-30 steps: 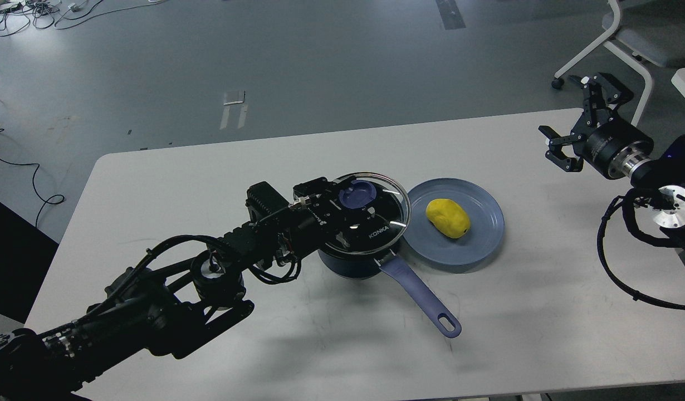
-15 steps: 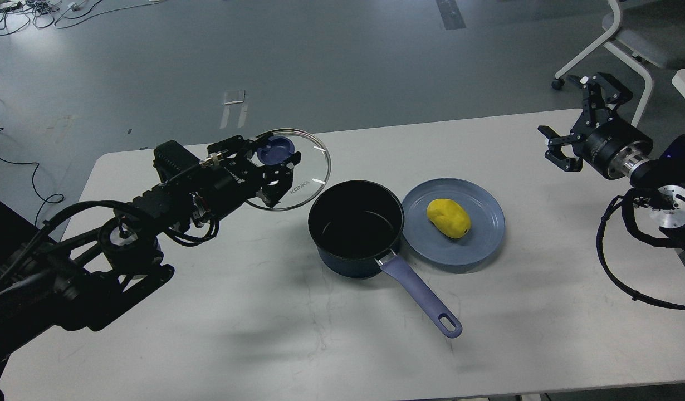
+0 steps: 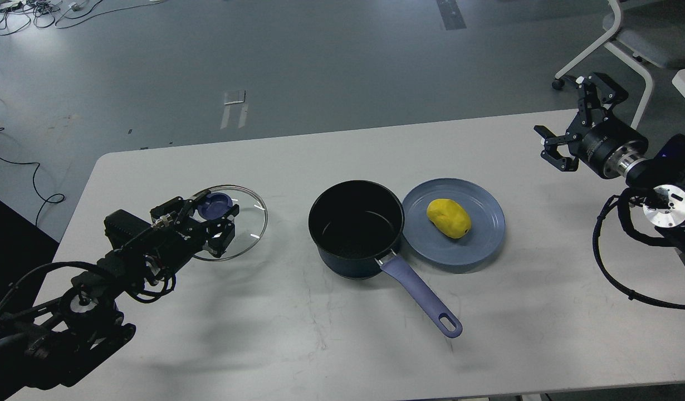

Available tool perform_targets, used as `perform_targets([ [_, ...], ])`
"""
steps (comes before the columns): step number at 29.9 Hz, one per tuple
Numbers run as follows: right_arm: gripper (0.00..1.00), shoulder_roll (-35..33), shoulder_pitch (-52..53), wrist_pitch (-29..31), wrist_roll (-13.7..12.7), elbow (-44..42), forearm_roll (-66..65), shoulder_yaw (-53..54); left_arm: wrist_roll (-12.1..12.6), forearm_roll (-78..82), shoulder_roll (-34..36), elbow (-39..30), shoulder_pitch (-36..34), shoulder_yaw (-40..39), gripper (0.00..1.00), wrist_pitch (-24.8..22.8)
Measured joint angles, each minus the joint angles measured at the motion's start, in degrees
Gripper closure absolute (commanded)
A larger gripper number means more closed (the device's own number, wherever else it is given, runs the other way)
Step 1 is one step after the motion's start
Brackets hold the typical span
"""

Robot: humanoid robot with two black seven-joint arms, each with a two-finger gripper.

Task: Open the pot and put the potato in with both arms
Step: 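Lift the lid off the pot and set it down nearer the robot, then release the lid, raise the left gripper, lower the right gripper to the potato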

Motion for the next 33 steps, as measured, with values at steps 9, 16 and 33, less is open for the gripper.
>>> perform_targets([
  [9,0.0,-0.1,0.4,0.0,0.0,0.0,0.0,-1.8,-2.1,-5.8,-3.2,4.9,0.7,2.6,0.54,1.8],
  [16,0.0,-0.2,0.5,0.0,0.0,0.0,0.0,-1.9,-2.1,-6.1,-3.7,6.3,1.5,5.4,0.47,2.9],
  [33,0.0,-0.5,0.2,0.0,0.0,-1.0,-0.2,-2.1,-5.6,-24.1,-3.8,2.1,1.1,5.6,0.01,3.5],
])
